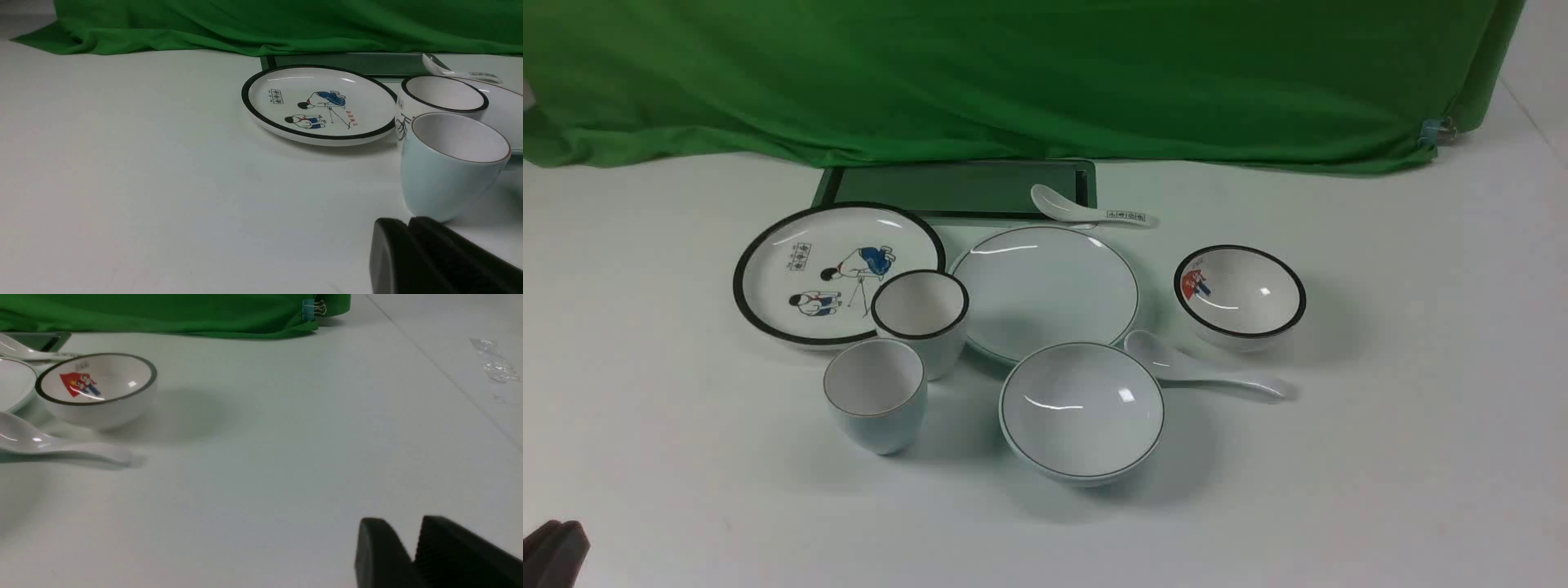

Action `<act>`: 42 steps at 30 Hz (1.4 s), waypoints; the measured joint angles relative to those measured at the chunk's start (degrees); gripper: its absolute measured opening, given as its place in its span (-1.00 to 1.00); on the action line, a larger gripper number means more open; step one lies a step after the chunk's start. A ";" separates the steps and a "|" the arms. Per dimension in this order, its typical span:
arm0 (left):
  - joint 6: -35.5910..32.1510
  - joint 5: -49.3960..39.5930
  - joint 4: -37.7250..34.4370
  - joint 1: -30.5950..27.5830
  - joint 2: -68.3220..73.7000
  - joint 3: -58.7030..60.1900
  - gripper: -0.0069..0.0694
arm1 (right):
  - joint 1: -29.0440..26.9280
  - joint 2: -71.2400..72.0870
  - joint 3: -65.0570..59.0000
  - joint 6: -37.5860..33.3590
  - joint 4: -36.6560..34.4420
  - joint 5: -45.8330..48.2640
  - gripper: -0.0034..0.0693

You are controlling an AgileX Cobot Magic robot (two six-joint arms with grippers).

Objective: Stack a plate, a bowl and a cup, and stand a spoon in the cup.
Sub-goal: Use the right arm to grab a blue rice bowl

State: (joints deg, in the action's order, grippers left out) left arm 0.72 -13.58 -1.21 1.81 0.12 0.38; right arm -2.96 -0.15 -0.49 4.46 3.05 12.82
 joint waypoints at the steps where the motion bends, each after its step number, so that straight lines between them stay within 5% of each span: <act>1: 0.00 0.00 0.00 0.00 0.00 0.00 -0.84 | 0.00 0.00 0.00 0.00 0.00 0.00 -0.35; 37: 0.00 0.00 5.02 0.00 0.00 0.00 -0.84 | 0.00 0.00 0.00 0.00 0.05 -0.81 -0.25; 42: 0.00 2.61 5.83 0.00 0.00 0.00 -0.84 | 0.00 0.00 0.00 0.00 0.05 -9.10 -0.24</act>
State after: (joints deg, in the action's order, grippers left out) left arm 0.72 -10.97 4.62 1.81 0.12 0.38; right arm -2.96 -0.15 -0.49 4.46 3.10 3.72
